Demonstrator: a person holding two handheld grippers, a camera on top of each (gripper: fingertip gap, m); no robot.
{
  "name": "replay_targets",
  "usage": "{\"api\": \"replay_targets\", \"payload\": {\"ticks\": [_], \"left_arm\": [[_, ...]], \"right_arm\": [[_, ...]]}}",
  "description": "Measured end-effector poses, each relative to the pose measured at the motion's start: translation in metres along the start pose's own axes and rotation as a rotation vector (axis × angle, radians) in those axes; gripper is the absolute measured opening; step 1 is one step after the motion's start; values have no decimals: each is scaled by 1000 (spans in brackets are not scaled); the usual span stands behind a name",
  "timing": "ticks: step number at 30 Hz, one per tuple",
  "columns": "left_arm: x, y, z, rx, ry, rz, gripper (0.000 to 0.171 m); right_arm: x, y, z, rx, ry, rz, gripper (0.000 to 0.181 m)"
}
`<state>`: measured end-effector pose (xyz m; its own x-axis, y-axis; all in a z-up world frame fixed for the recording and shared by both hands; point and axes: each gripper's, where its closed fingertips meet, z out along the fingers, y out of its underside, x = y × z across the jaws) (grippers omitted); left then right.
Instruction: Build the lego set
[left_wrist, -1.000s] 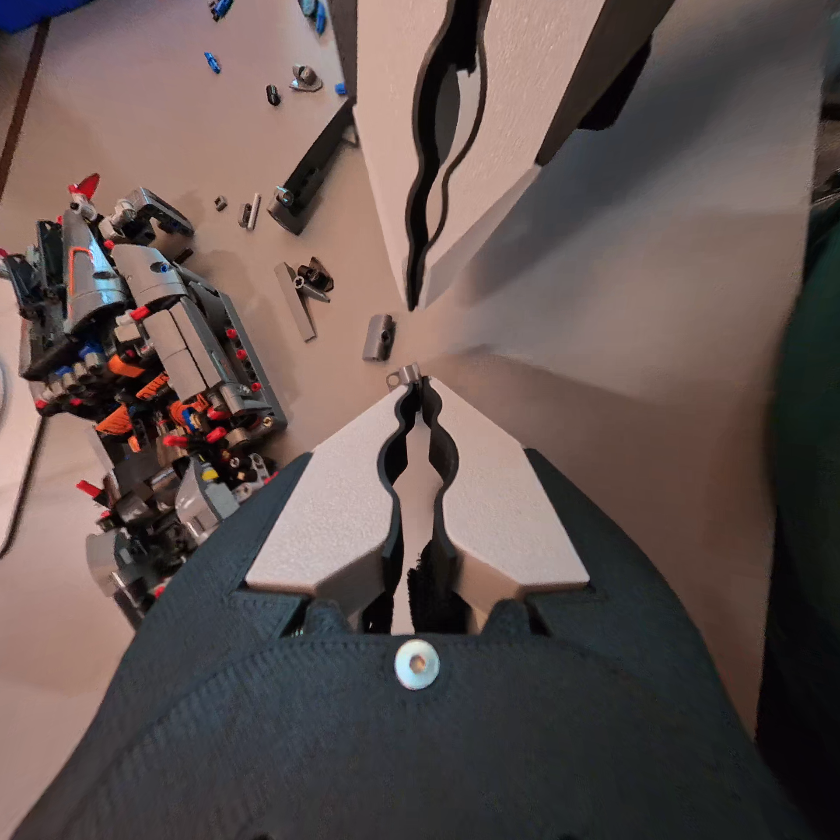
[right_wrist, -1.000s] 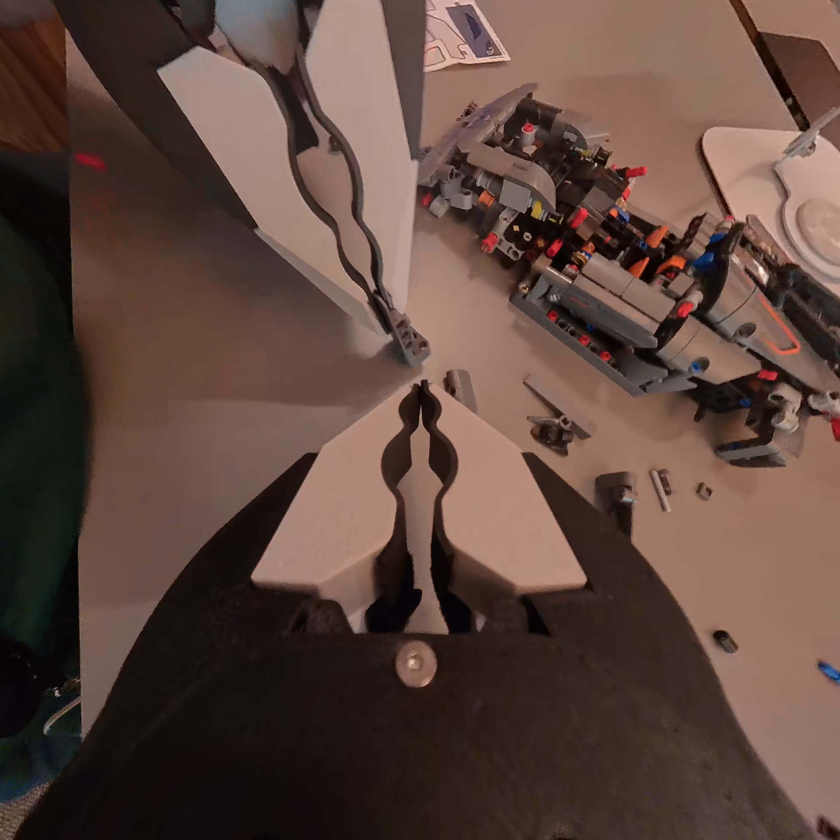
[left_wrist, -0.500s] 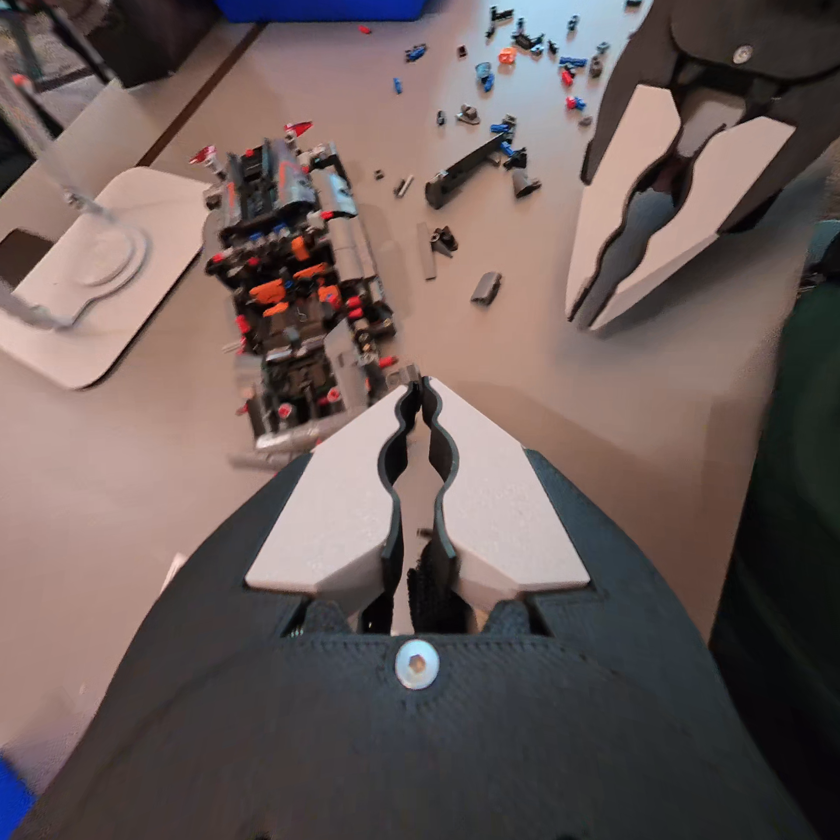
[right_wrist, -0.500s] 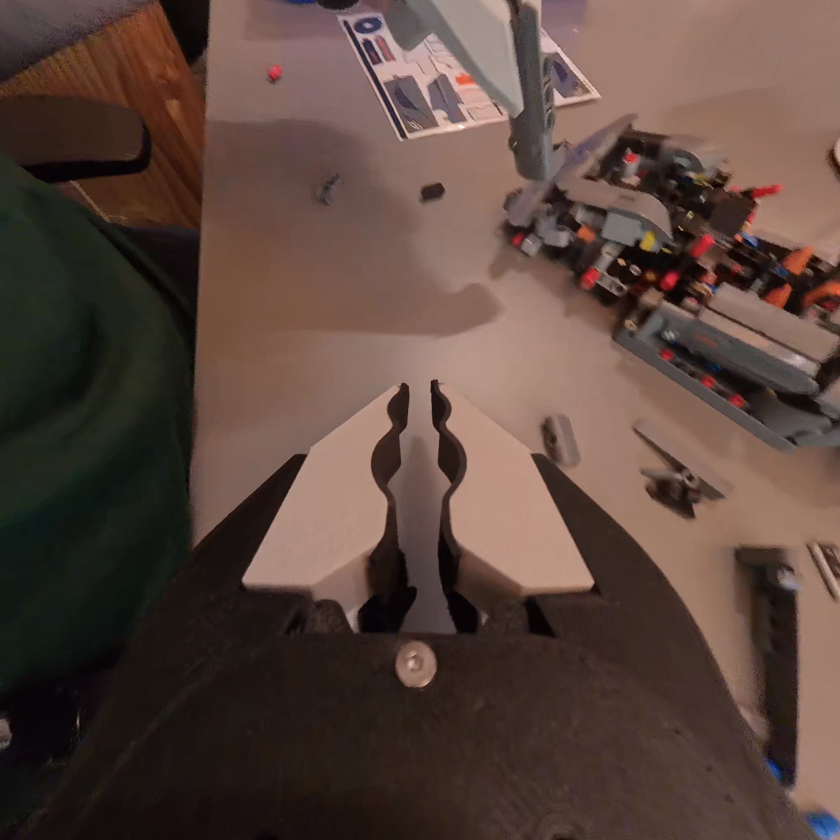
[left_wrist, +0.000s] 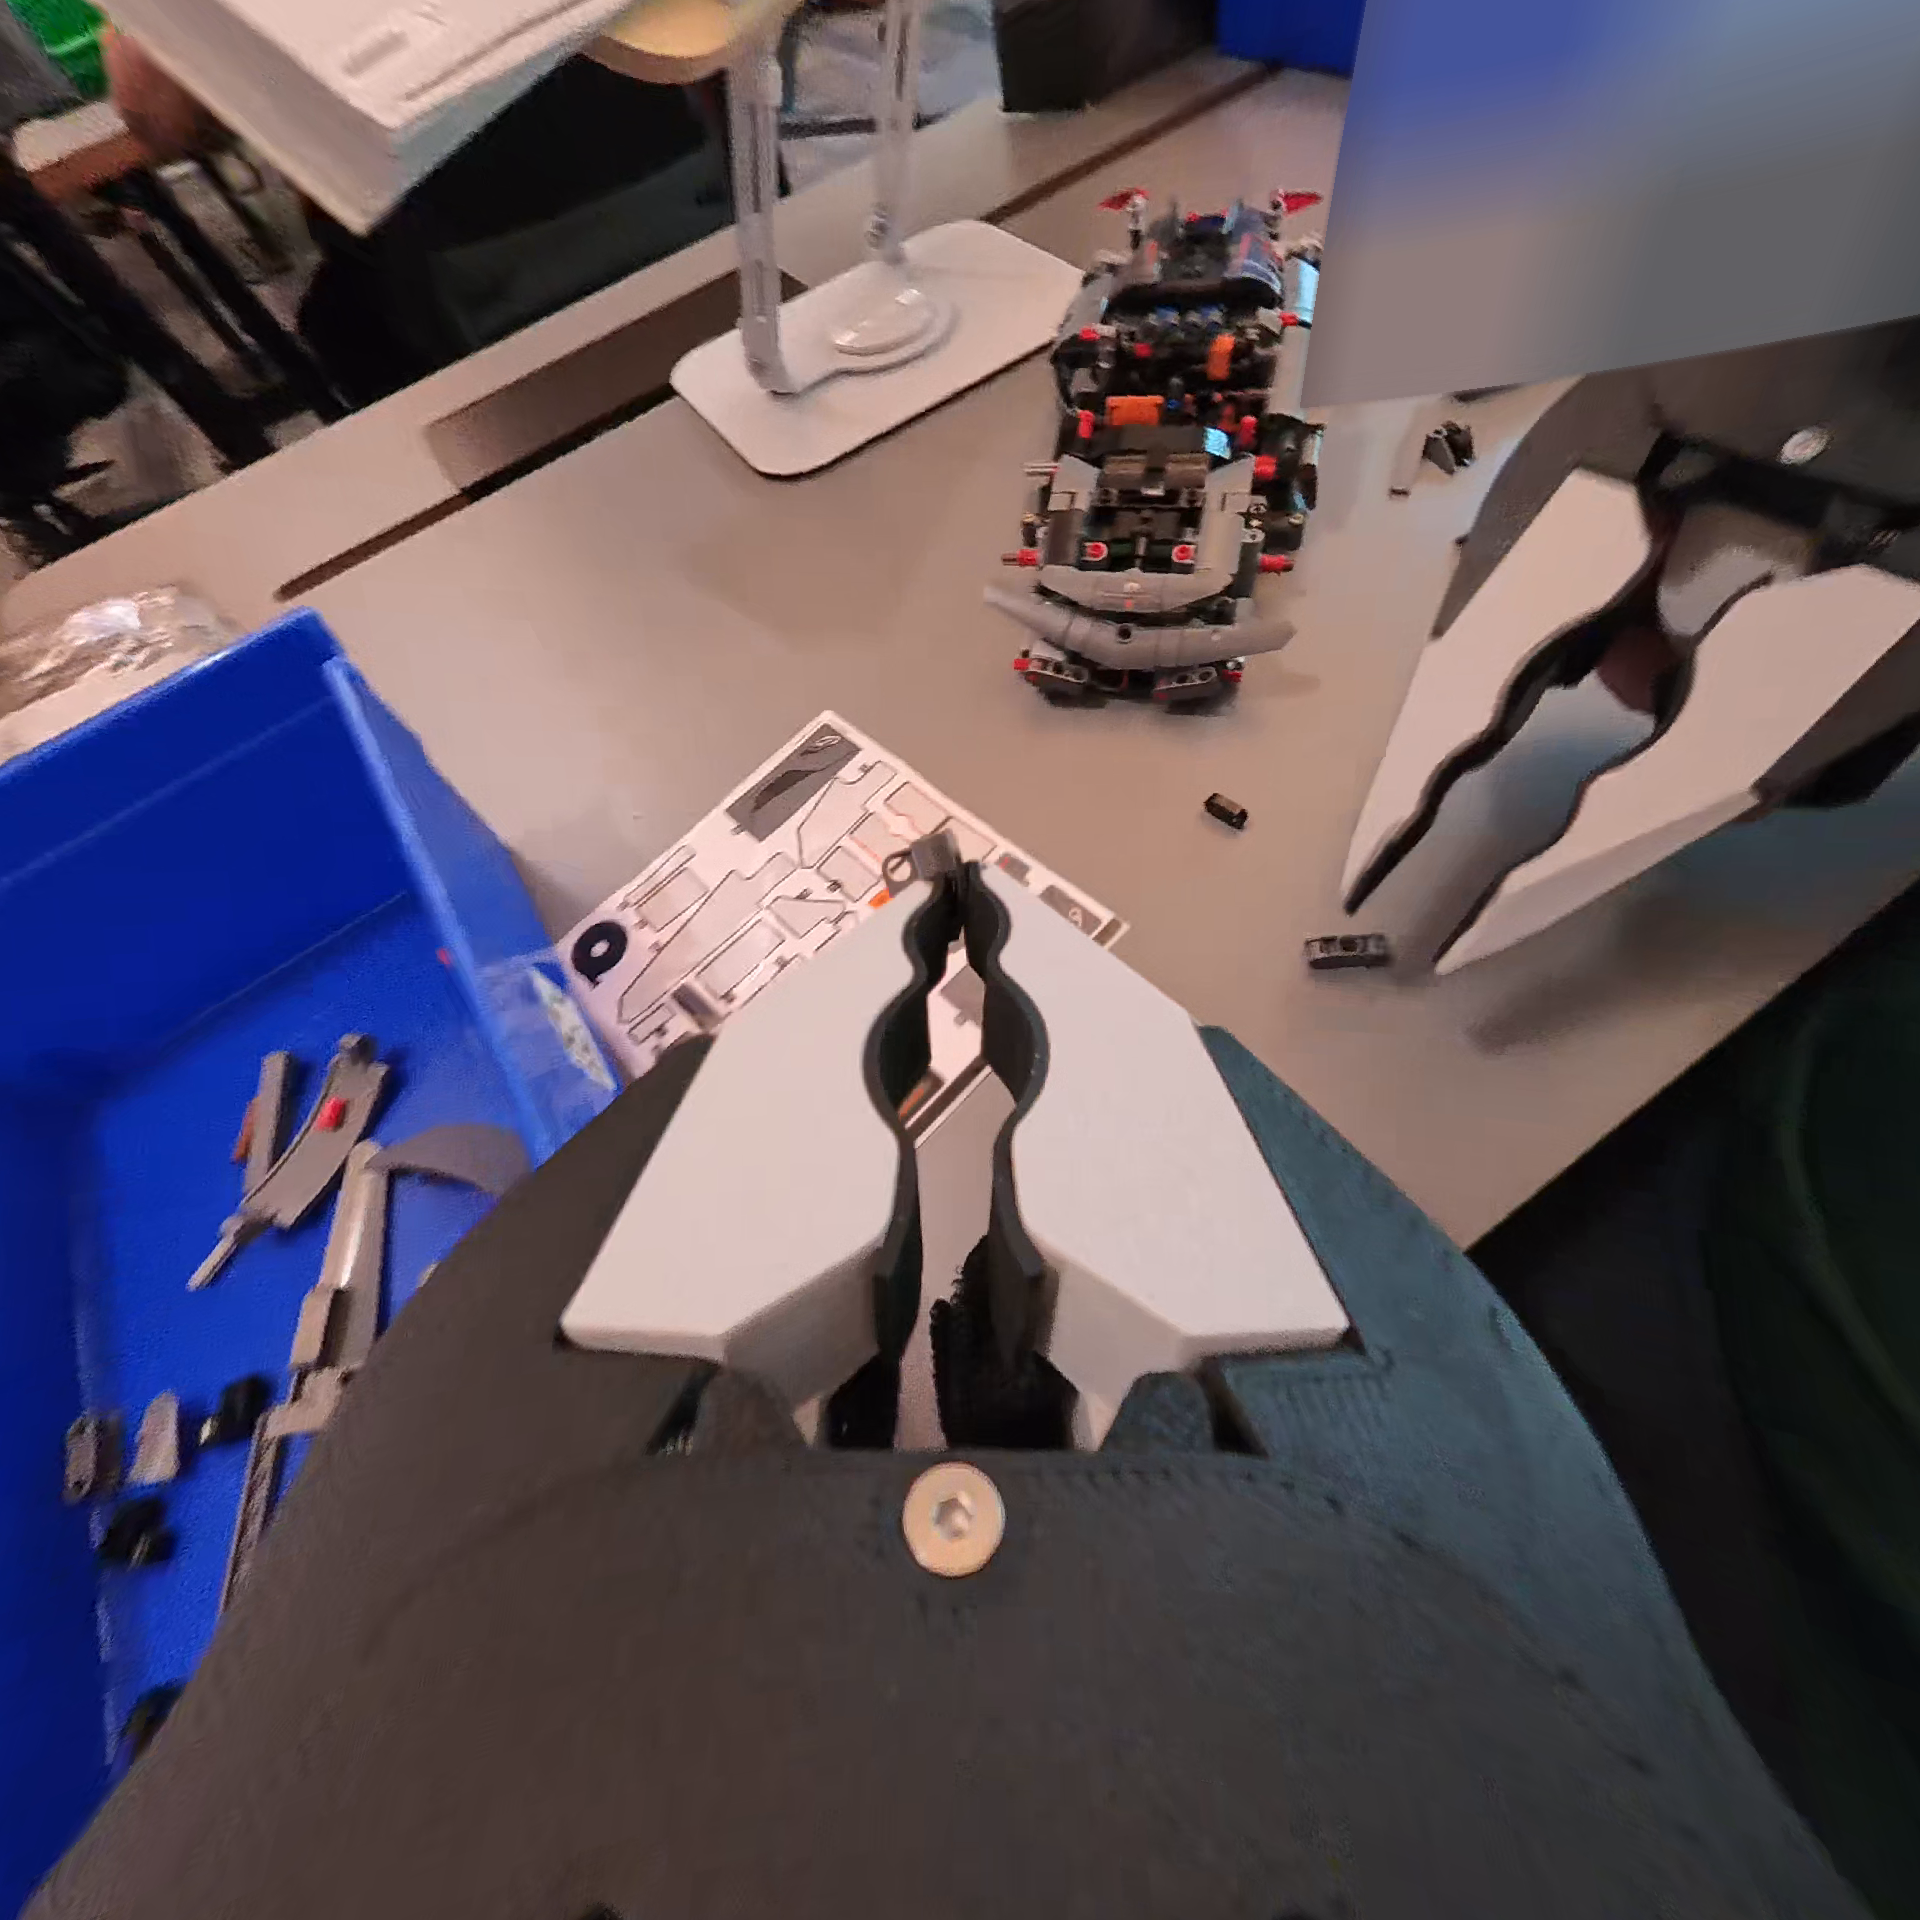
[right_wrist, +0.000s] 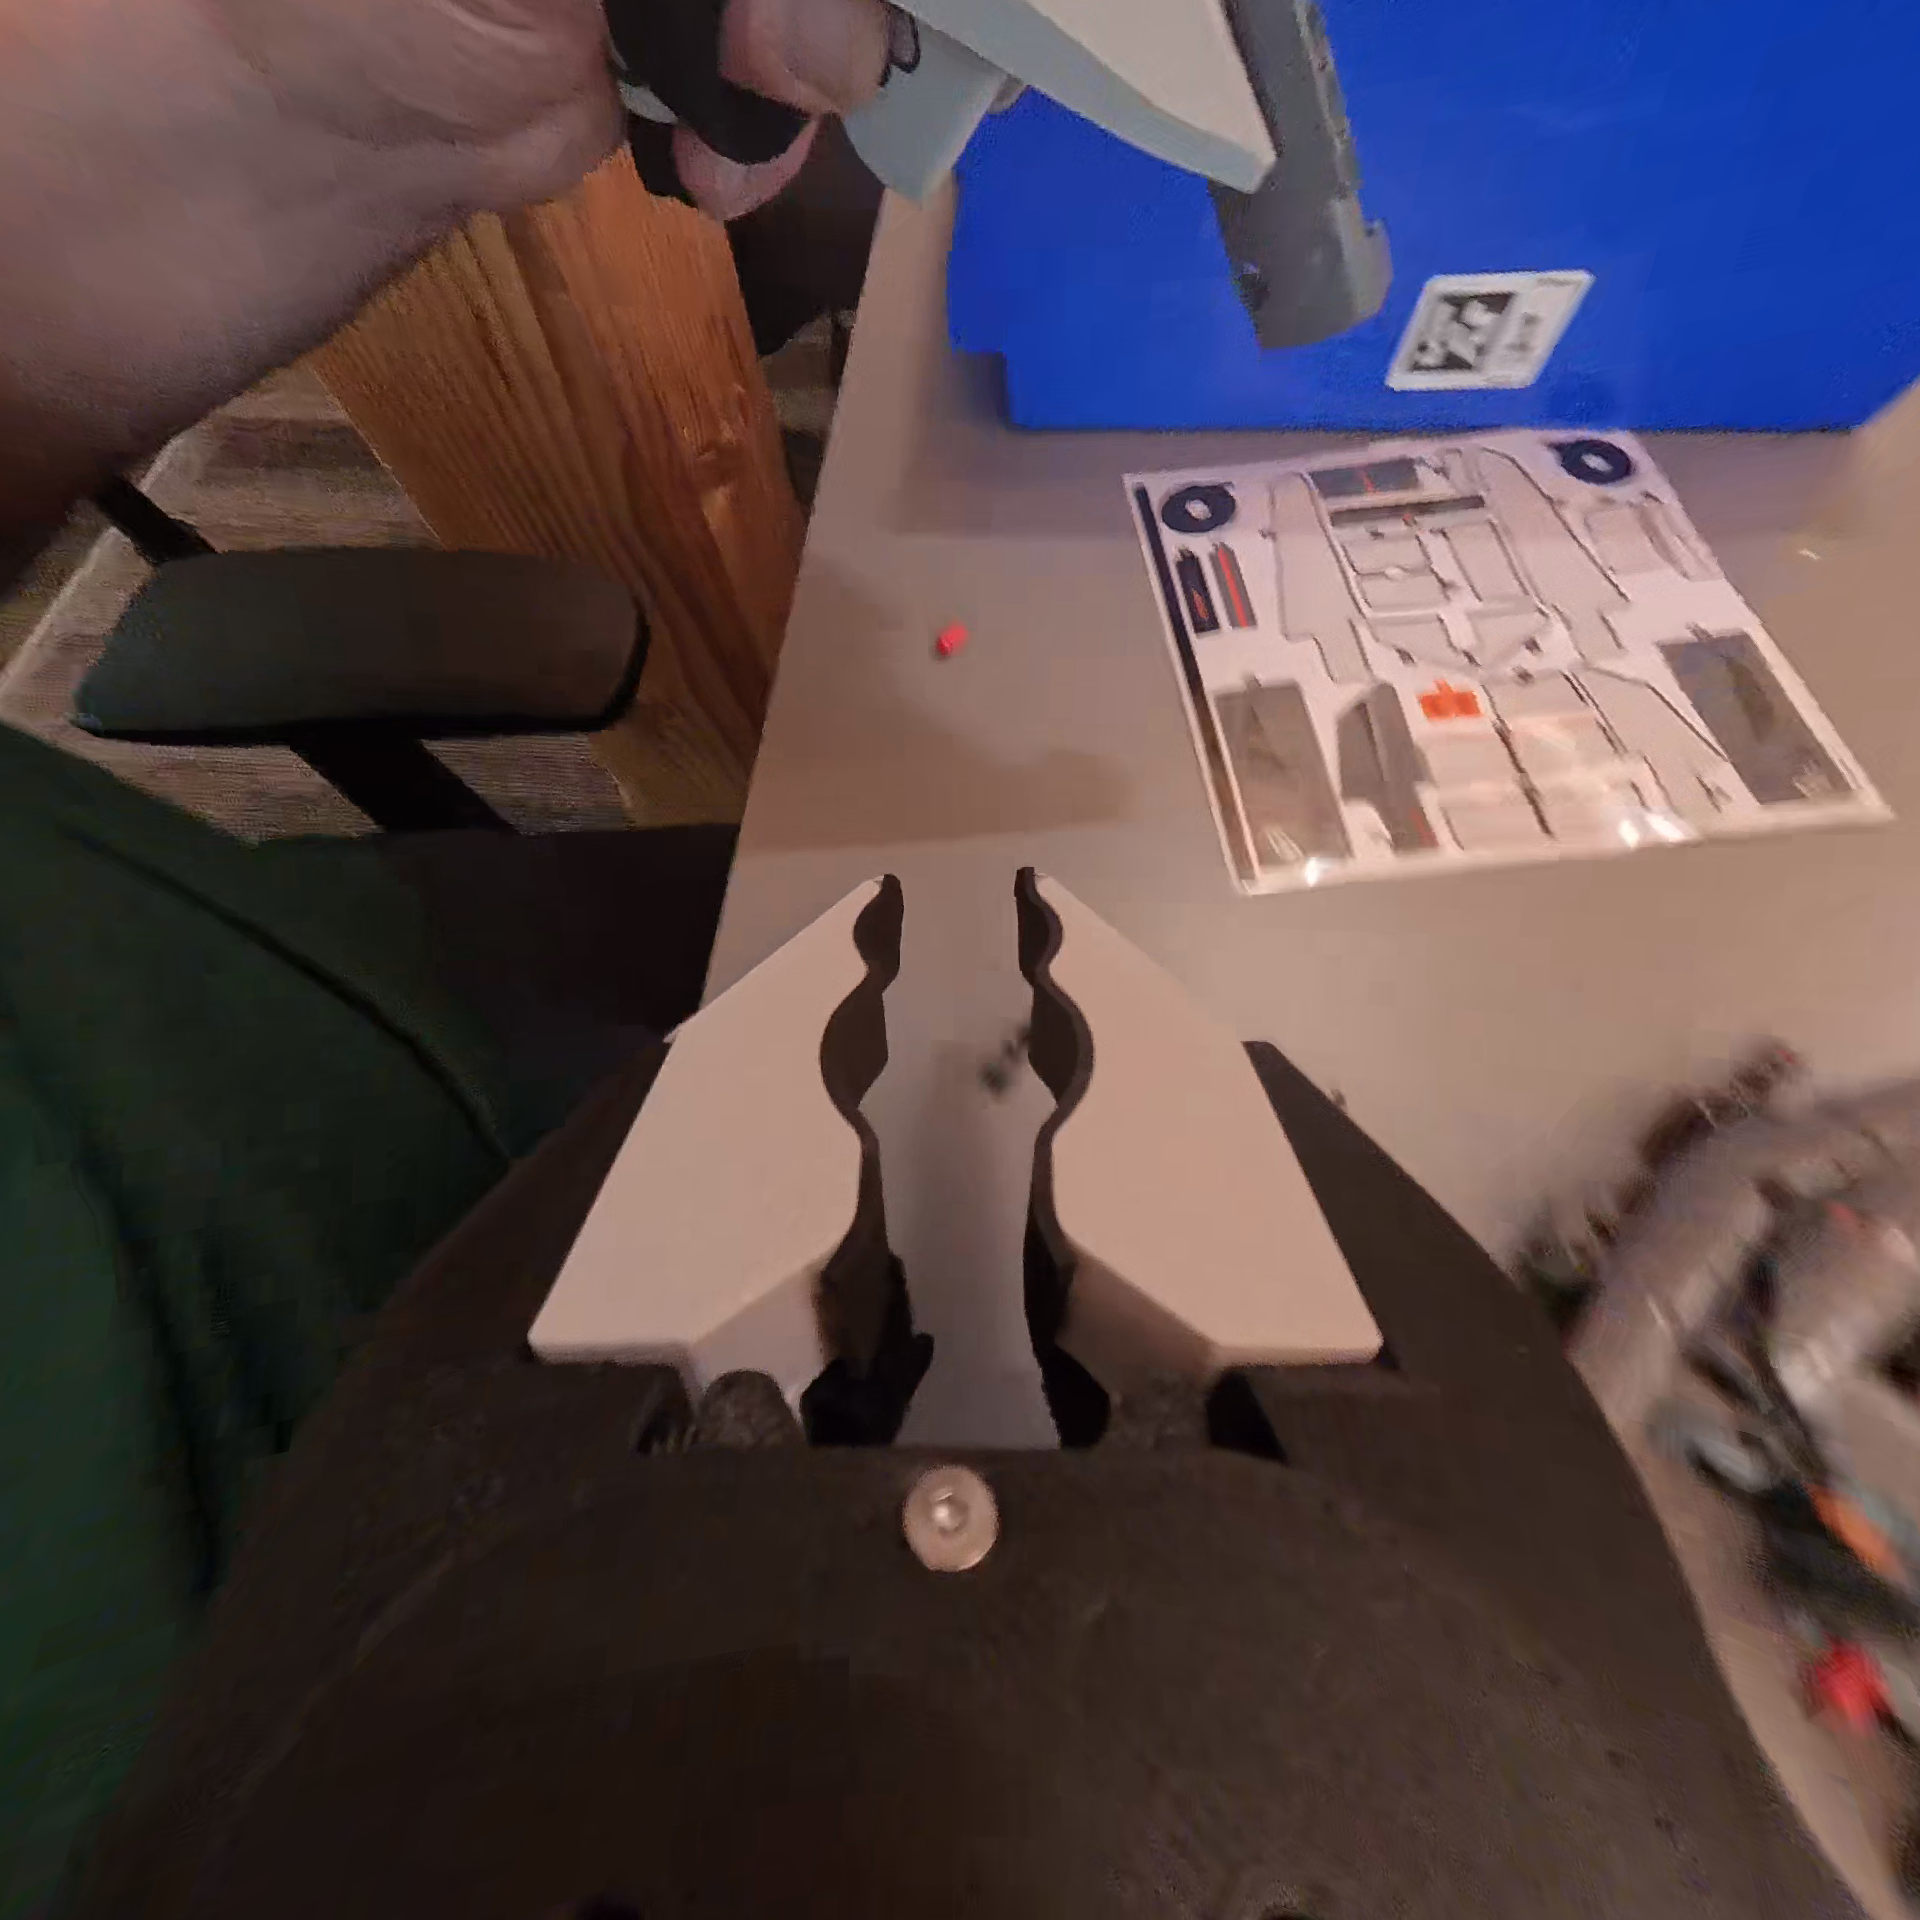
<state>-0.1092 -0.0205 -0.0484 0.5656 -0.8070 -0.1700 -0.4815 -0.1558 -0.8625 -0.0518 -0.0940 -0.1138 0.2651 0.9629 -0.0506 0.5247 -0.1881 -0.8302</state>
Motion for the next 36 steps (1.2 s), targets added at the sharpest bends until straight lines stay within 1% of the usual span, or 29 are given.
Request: {"api": "replay_targets", "payload": {"ticks": [2,5,7,9,11,16,19,23,26,32,36], "left_arm": [[-6,4,-12,15,-37,5,0],[-14,11,-26,36,-90,9,0],[-17,14,-34,74,-103,-16,0],[-17,19,-38,95,-99,-42,0],[-17,25,-41,105,-99,-47,0],[-17,36,-46,127,-98,-48,0],[-18,42,-48,134,-95,-59,0],[-19,49,-51,137,-96,-67,0],[-20,51,-53,140,-102,-70,0],[-19,54,-56,144,-104,-70,0],[-17,56,-55,131,-100,-62,0]], "right_arm": [[-5,-11,24,-23,-34,6,23],[-10,-17,57,-83,-64,28,24],[-10,-23,72,-82,-55,54,16],[-6,-22,83,-109,-28,70,18],[4,-22,88,-122,36,48,16],[5,-17,99,-180,34,64,16],[3,-14,102,-185,38,63,11],[5,-15,103,-186,49,66,11],[3,-17,105,-190,51,57,12],[4,-18,107,-191,72,33,4],[4,-19,108,-186,74,22,3]]}}
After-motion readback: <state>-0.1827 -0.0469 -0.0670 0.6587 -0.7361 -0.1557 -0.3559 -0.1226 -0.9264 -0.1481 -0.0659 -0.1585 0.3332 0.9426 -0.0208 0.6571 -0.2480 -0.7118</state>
